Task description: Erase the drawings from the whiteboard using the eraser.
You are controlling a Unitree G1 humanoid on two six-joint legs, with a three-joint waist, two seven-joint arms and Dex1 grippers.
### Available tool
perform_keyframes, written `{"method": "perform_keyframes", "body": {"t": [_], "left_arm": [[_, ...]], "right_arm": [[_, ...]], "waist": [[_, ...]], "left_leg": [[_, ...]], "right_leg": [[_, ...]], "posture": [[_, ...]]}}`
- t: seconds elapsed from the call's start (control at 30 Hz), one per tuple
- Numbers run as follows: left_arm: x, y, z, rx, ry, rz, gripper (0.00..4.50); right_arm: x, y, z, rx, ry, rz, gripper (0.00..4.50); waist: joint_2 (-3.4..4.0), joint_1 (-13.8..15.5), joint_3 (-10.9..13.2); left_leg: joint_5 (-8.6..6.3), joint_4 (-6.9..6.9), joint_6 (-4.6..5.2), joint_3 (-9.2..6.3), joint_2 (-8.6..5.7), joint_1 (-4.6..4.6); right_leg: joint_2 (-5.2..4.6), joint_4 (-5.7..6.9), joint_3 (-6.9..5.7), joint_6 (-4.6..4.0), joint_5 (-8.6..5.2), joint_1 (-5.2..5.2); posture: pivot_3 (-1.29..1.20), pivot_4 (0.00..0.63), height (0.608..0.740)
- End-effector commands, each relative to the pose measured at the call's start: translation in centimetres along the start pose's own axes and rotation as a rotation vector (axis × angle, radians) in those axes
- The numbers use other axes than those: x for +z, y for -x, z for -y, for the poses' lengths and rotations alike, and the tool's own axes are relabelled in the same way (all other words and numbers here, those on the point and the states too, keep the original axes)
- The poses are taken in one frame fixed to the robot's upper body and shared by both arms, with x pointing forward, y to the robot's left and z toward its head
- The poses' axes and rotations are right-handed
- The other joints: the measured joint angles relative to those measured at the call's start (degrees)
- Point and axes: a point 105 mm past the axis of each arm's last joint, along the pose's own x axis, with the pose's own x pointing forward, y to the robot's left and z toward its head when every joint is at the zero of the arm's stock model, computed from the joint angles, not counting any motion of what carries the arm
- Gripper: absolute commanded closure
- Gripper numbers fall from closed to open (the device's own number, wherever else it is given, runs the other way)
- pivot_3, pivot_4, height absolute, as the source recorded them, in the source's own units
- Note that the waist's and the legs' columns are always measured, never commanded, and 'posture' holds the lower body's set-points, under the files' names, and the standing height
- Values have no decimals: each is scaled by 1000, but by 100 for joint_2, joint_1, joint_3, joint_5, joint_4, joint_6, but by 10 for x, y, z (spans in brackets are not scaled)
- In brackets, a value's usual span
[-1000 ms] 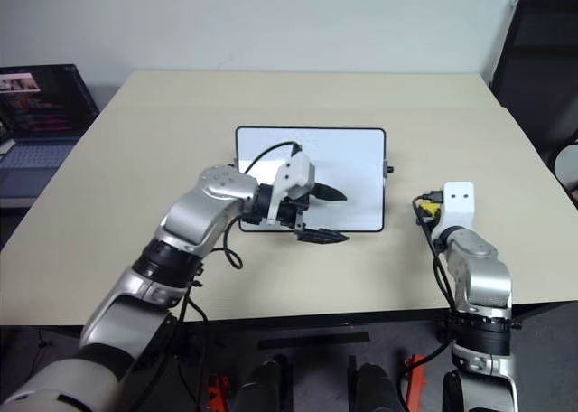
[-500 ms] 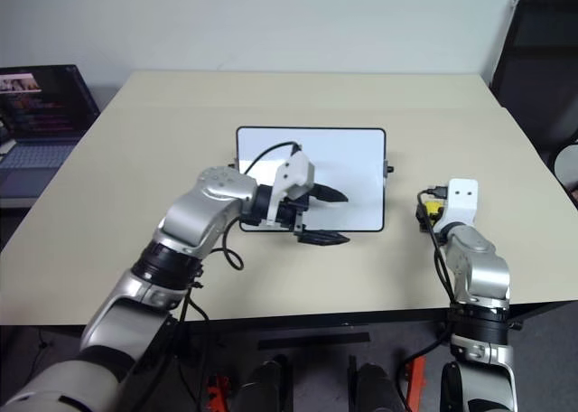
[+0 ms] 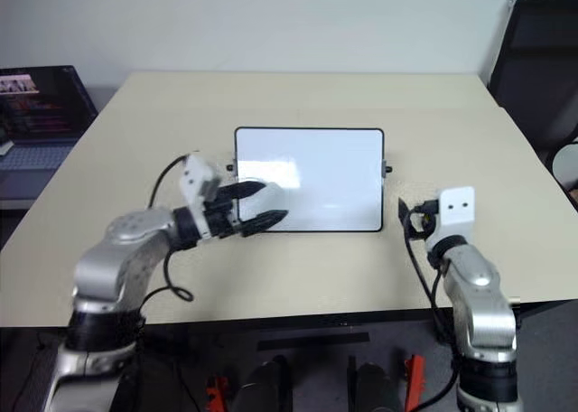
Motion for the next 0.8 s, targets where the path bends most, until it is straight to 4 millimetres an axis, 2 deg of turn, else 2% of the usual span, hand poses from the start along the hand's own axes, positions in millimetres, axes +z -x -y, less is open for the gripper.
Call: {"method": "perform_keyframes", "body": {"t": [0.03,0.17,0.3,0.57,0.67,0.8], "left_arm": [[20,25,-15,250,16,165,0],[-9,56,-41,580,-34,163,0],[-31,78,-49,743,-63,137,0],[-30,76,-37,803,-97,145,0],[-39,78,-30,823,-102,112,0],[-52,69,-17,796,-78,76,0]], "right_arm": [[4,11,0,-14,-30,99,33],[-20,18,10,-45,-71,102,33],[-35,17,22,-83,-91,101,33],[-43,10,36,-46,-107,97,33],[-43,15,37,-50,-97,87,33],[-42,20,46,-59,-67,63,33]], "waist": [[-2,15,-1],[-9,33,-5],[-9,32,-6],[-11,50,-7],[-11,44,-7],[-11,45,-7]], "left_leg": [[0,3,0,0,0,18],[-3,8,-4,4,-3,67],[-8,7,-12,7,-1,72],[-1,7,-2,10,-1,68],[-1,1,-1,11,0,67],[-3,-5,-3,15,0,65]], "right_leg": [[-1,-3,0,1,0,18],[-10,-14,4,-37,-10,68],[-11,-13,6,-49,2,62],[-10,-12,5,-47,1,65],[-7,-12,7,-47,-10,63],[-8,-12,8,-50,-22,60]], "posture": [[0,150,740],[0,150,740],[0,150,740],[0,150,740],[0,150,740],[0,150,740]]}}
